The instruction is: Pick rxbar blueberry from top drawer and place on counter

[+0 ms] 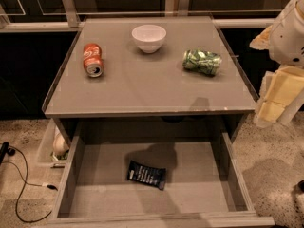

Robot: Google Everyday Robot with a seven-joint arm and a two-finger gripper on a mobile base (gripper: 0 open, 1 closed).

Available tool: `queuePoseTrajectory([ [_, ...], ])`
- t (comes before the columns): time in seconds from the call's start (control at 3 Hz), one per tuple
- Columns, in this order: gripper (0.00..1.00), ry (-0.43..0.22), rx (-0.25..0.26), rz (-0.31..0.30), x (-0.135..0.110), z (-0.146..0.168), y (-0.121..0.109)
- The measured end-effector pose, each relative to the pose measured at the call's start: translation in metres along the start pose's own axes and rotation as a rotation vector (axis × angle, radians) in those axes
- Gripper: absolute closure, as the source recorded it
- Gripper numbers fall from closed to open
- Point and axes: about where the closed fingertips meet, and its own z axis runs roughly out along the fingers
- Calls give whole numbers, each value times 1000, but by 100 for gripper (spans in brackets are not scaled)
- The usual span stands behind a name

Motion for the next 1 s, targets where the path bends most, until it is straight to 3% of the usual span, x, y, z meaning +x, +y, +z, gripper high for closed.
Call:
queuePoseTrajectory([
  [0.67, 0, -18, 3, -17, -3, 0, 10],
  [1.0, 0, -67, 15, -72, -16, 8, 42],
])
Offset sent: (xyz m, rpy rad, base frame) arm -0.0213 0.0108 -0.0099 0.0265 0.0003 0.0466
